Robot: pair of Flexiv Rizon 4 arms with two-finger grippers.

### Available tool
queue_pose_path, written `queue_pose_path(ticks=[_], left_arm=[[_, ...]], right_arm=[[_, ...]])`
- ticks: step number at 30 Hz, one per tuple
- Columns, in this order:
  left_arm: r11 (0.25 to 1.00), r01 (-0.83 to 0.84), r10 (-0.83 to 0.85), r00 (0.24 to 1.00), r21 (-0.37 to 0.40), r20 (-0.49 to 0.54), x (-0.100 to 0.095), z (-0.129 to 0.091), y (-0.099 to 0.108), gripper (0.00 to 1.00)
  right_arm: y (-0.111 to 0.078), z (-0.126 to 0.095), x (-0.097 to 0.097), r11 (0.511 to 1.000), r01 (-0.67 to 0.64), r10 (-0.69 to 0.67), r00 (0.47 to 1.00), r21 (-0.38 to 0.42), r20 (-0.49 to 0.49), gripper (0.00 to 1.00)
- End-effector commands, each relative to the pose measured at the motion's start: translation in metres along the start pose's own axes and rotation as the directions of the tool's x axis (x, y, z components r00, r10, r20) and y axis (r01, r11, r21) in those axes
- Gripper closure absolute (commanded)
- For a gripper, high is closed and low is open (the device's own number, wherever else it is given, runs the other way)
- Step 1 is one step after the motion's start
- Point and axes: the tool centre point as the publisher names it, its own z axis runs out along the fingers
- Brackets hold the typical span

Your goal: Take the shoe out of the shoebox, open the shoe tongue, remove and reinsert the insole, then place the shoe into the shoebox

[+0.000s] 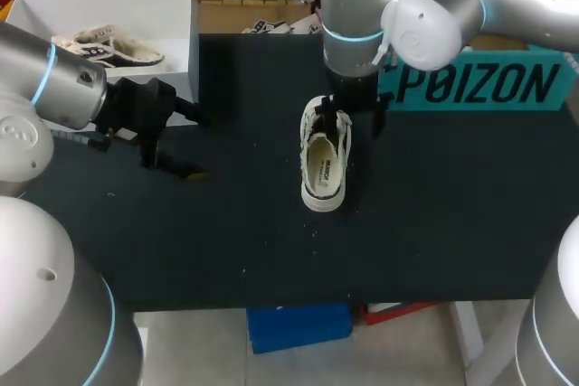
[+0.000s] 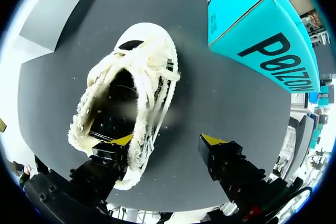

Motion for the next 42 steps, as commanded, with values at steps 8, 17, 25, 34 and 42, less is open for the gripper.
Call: queue_pose_path(ticks=[8,17,25,34,42], left_arm=[[1.000,0.000,0.000,1.000,-0.003,0.004,0.001,0.001,0.000,0.00],[1.000,0.000,0.000,1.000,-0.003,0.004,0.001,0.001,0.000,0.00],[1.000,0.000,0.000,1.000,-0.003,0.004,0.001,0.001,0.000,0.00],[1.000,0.000,0.000,1.000,-0.003,0.004,0.001,0.001,0.000,0.00],[1.000,0.000,0.000,1.000,-0.003,0.004,0.001,0.001,0.000,0.00]], right_arm=[[0.007,0.016,0.005,1.000,0.009,-0.009,1.000,0.012,0.009,0.24],[0.008,0.032,0.004,1.000,0.011,-0.011,1.000,0.027,0.007,0.25],[0.005,0.038,0.006,0.999,0.015,-0.015,1.000,0.033,0.000,1.00],[0.000,0.034,0.007,0.999,0.026,-0.026,0.999,0.037,-0.025,1.00],[-0.005,0.001,-0.004,0.993,0.106,-0.102,0.992,0.044,-0.078,1.00]])
